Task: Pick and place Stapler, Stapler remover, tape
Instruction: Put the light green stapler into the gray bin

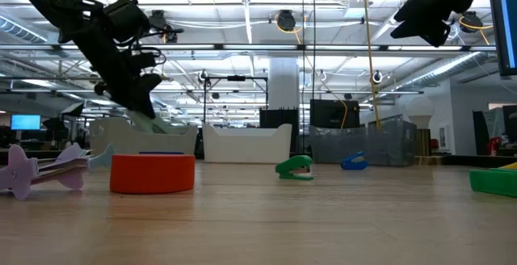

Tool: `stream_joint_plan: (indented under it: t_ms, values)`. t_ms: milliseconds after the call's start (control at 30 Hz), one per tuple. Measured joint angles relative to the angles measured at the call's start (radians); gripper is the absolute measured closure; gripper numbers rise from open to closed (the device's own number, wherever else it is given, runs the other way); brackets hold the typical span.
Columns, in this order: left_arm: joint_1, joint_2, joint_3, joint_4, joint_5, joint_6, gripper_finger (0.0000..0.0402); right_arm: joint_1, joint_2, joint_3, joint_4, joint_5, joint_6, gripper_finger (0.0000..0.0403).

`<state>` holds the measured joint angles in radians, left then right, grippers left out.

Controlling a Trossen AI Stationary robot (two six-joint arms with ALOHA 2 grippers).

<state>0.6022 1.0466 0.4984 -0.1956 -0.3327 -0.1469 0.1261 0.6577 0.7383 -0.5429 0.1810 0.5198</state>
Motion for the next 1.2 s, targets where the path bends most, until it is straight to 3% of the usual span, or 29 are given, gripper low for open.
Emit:
stream_joint_plan:
  t_ms: [367,833,1200]
  values:
    - [0.000,0.000,0.000,0.036,0.018,0.022,0.0274,0.000,-0.144,-0.045,-0.007,0.004,-0.072,0.0247]
    - [0.057,0.000,0.000,0.006,0.018,0.065,0.0274,0.000,-0.375,-0.383,0.318,-0.006,-0.014,0.0247]
    - [0.079,0.000,0.000,-0.009,0.028,0.097,0.0274,0.000,-0.417,-0.516,0.534,-0.083,0.047,0.0247]
